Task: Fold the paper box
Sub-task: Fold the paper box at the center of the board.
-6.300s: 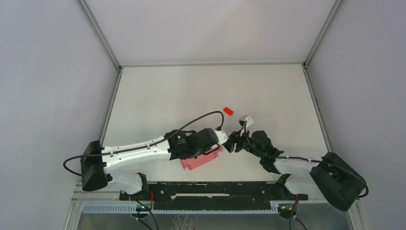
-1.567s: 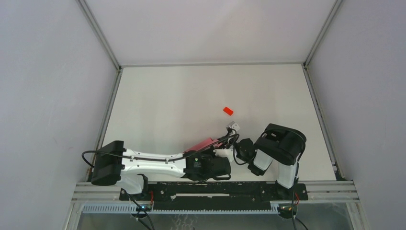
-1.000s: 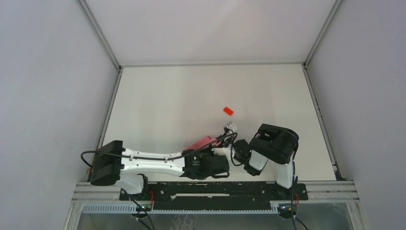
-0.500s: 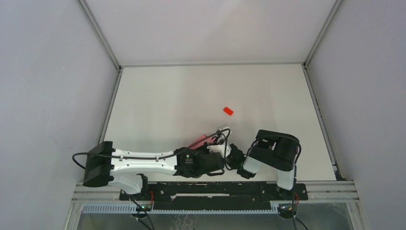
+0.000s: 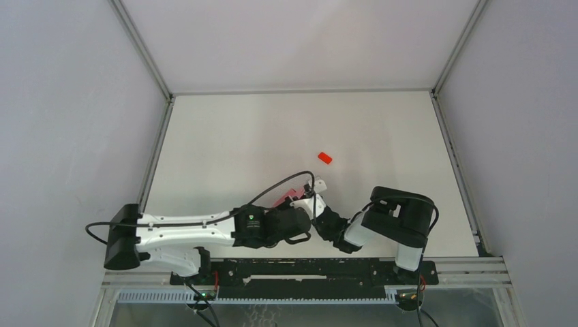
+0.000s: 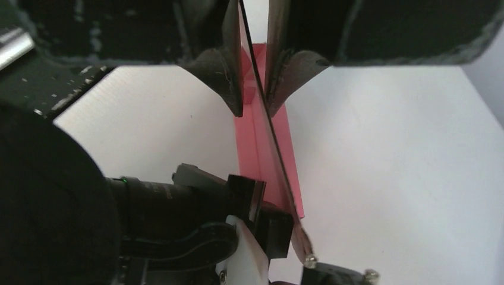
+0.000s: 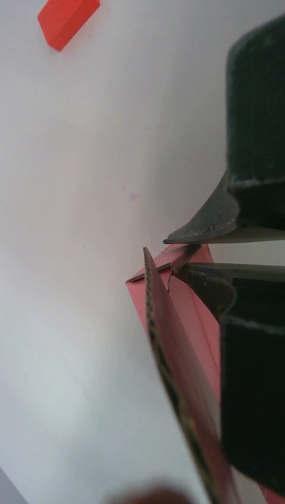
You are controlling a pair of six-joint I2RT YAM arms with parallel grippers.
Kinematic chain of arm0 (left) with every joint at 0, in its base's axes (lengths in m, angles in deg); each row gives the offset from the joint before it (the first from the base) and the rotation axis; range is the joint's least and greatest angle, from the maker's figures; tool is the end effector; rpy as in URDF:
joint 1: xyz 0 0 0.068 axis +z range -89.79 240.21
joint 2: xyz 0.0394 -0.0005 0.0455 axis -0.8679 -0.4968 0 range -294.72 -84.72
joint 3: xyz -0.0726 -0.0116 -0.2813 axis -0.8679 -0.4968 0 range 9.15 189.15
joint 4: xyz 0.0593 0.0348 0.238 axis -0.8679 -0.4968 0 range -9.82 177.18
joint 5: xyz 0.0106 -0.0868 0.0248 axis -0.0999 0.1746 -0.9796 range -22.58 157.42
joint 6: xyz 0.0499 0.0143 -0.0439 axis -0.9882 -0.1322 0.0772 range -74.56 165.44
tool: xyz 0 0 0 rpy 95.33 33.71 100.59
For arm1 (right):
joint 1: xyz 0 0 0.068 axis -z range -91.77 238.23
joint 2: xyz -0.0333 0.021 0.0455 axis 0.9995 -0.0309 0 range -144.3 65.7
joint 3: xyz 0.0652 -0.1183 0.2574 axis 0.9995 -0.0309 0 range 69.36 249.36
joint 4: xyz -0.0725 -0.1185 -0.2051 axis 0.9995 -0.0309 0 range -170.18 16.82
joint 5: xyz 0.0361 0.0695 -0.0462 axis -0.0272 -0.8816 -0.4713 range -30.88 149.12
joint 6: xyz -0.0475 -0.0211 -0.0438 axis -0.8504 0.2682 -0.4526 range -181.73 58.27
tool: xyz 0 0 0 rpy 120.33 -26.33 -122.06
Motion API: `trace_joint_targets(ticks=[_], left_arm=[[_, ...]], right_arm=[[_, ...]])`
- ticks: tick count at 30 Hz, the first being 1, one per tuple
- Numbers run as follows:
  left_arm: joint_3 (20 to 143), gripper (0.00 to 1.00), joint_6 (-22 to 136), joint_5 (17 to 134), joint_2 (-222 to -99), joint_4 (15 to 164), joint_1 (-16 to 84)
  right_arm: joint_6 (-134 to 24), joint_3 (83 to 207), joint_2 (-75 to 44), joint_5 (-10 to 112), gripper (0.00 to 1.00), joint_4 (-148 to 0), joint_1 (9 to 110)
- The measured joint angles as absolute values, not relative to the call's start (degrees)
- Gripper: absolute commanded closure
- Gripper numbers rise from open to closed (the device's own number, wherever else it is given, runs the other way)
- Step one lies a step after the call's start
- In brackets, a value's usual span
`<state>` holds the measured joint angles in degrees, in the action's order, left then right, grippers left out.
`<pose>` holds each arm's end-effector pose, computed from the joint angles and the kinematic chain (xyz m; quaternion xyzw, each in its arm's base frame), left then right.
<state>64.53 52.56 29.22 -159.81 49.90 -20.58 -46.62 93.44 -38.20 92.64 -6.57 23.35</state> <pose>0.0730 -0.2394 0.2673 0.4688 0.7809 0.0395 0.4110 0.1563 0.2623 0.1442 -0.1533 0.7561 0.2092 0.6009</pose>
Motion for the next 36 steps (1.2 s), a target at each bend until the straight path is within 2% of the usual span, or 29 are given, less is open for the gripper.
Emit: trace_joint_targets(ticks=[6, 14, 26, 32, 36], left_arm=[[64.63, 0.72, 52.58, 34.71, -153.23, 49.77, -20.21], [64.63, 0.69, 53.10, 36.11, -146.94, 48.59, -18.11], [65.84, 0.60, 60.58, 23.50, -130.68, 50.51, -9.61], [63.78, 0.62, 63.75, 23.08, -127.55, 51.93, -1.35], [59.35, 0.63, 66.11, 25.92, -128.16, 53.92, 0.77]], right_arm=[[-47.21, 93.55, -36.73, 94.45, 0.86, -9.61, 23.57], [-49.40, 93.68, -32.01, 92.95, 0.87, -15.40, 23.57], [-49.96, 90.82, -23.27, 88.95, 0.87, -25.24, 23.57], [-50.31, 90.03, -13.19, 84.66, 0.87, -32.49, 23.94], [-49.42, 90.03, -3.64, 75.90, 0.87, -38.31, 27.22]])
